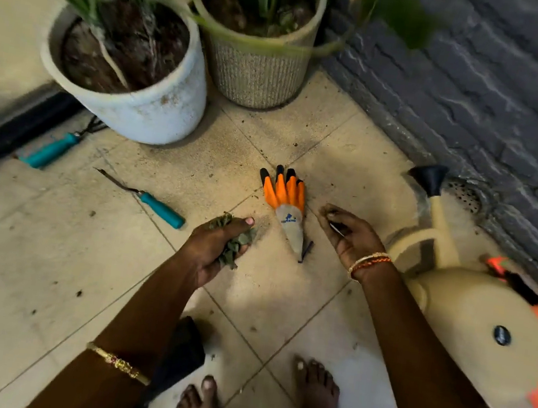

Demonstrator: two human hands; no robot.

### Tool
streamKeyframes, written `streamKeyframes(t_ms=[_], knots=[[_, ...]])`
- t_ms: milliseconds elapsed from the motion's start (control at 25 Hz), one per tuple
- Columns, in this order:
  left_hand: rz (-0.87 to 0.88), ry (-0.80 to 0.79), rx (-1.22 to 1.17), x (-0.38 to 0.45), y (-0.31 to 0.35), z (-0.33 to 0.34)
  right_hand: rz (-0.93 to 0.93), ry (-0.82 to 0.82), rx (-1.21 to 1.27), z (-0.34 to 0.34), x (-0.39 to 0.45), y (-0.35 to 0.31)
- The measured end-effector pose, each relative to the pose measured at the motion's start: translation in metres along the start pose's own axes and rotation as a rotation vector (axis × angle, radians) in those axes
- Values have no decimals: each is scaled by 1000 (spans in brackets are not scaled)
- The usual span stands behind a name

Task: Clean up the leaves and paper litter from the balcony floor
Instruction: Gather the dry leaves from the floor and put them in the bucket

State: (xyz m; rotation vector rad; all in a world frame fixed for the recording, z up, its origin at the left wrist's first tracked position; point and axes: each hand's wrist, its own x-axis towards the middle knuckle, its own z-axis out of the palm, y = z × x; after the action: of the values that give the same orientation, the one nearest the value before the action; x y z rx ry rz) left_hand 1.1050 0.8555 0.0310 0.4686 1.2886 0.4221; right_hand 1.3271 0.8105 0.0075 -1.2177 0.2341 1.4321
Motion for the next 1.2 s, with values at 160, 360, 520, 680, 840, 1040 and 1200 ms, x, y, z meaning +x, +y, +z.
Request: streamKeyframes(t_ms=[160, 360, 520, 680, 840, 1040, 1200], knots=[[-5, 28, -19, -114, 52, 26, 53, 31, 132, 63, -126, -44], [-50, 20, -97, -270, 104, 66, 61, -14, 34, 135, -276, -82], [-90, -5, -130, -390, 128, 76, 54, -13, -123, 171, -379, -94], [-107, 106, -170, -472, 136, 49, 73, -34, -198, 190, -457, -89], [-62, 232, -201, -536, 130, 28, 114, -119, -151, 194, -511, -73], [68, 409, -343, -585, 98, 11, 292, -213, -338, 205, -546, -46], [140, 509, -600, -617, 59, 0, 371, -242, -440, 210, -576, -20]])
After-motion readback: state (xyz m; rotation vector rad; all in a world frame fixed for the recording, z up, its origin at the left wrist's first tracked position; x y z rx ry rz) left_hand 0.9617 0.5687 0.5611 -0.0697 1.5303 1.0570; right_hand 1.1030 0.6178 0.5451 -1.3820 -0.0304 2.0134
